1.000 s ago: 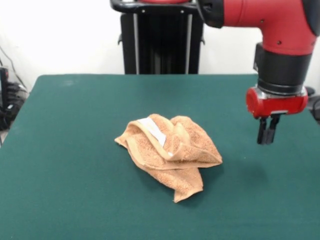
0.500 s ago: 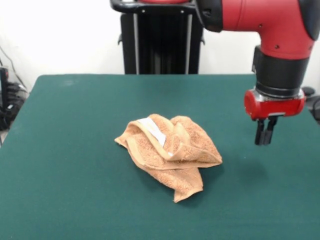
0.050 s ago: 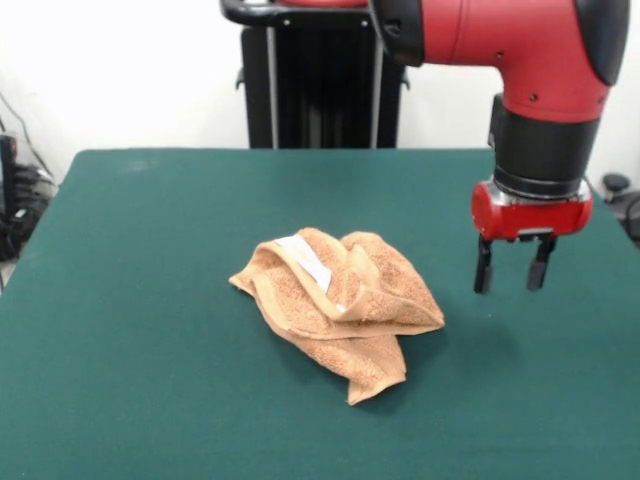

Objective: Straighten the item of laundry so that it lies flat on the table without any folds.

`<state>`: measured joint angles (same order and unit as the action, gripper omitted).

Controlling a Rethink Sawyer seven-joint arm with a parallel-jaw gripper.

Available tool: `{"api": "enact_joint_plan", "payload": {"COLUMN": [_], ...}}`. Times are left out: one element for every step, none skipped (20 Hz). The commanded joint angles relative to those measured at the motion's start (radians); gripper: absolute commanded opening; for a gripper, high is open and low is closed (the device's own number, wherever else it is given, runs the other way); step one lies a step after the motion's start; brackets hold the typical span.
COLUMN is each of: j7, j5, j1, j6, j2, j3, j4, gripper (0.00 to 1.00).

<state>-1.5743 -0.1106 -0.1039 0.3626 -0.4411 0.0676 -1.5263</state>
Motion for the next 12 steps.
{"api": "enact_joint_plan", "payload": {"j7": [-0.2, -0.195, -0.19, -0.188, -0.184, -0.18, -0.174, -0.169, -0.163, -0.16, -0.153, -0.149], "j5": [-0.015, -0.011, -0.008, -0.005, 0.0, 0.004, 0.009, 0.013, 0.02, 0.025, 0.033, 0.038], "j1": [0.01, 0.018, 0.025, 0.028, 0.036, 0.042, 0.048, 0.054, 0.063, 0.068, 0.076, 0.083], "j6": [0.055, 0.048, 0.042, 0.038, 0.029, 0.023, 0.018, 0.017, 0.008, -0.002, -0.01, -0.015], "j2": [0.055, 0.051, 0.047, 0.044, 0.038, 0.037, 0.033, 0.03, 0.026, 0.027, 0.025, 0.023], "j3": [-0.026, -0.029, -0.033, -0.033, -0.035, -0.036, -0.037, -0.037, -0.038, -0.039, -0.038, -0.039], "j4": [-0.095, -0.106, -0.118, -0.123, -0.138, -0.144, -0.154, -0.159, -0.17, -0.179, -0.188, -0.195], "gripper": [1.0, 1.0, 1.0, 1.0, 1.0, 1.0, 1.0, 1.0, 1.0, 1.0, 1.0, 1.0]}}
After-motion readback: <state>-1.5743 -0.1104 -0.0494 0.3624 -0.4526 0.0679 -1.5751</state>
